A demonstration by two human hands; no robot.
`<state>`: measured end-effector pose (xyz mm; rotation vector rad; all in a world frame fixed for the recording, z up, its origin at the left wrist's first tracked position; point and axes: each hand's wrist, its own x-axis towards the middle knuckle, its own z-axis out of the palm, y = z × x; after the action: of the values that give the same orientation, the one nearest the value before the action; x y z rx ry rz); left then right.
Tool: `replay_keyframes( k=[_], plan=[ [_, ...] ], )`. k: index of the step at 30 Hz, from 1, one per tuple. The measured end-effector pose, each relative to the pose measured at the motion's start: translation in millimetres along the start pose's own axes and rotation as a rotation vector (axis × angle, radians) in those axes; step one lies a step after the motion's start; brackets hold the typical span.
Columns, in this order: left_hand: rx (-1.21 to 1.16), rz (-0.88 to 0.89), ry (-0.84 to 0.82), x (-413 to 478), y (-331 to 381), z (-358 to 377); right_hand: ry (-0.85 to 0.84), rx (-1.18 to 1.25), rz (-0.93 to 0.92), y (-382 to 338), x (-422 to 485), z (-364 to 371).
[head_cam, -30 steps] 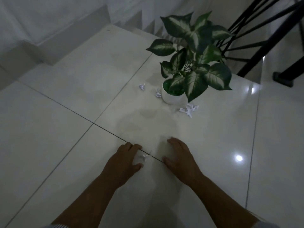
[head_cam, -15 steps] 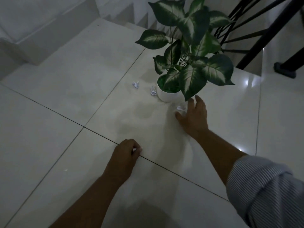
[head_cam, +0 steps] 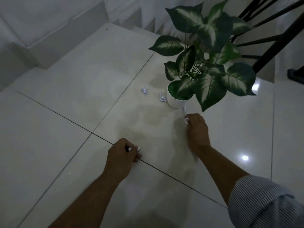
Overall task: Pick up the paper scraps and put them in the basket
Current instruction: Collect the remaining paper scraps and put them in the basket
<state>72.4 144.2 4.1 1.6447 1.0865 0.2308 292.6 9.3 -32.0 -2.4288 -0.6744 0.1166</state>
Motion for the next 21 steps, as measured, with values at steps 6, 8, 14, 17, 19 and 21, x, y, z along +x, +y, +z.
replay_keyframes(
  k=[6, 8, 14, 17, 19, 21],
  plan=[
    [-0.067, 0.013, 0.004, 0.4, -5.3, -13.4, -0.018, 0.193, 0.099, -26.4, -25.4, 2.5],
    [-0.131, -0.016, 0.003, 0.0, -5.8, -17.5, -0.099, 0.260, 0.151, -37.1, -35.3, 4.0],
    [-0.189, -0.150, -0.005, -5.7, -6.1, -30.9, -0.253, 0.557, 0.315, -76.4, -55.1, -0.1],
    [-0.414, -0.267, 0.009, -12.4, -1.6, -40.9, -0.357, 0.717, 0.330, -106.7, -66.6, 4.1],
    [-0.563, -0.304, 0.017, -17.4, -0.1, -51.6, -0.416, 0.764, 0.286, -130.0, -76.0, 6.3],
    [-0.604, -0.283, 0.022, -22.9, -1.2, -65.7, -0.467, 0.797, 0.249, -152.7, -86.2, 8.6]
  ],
)
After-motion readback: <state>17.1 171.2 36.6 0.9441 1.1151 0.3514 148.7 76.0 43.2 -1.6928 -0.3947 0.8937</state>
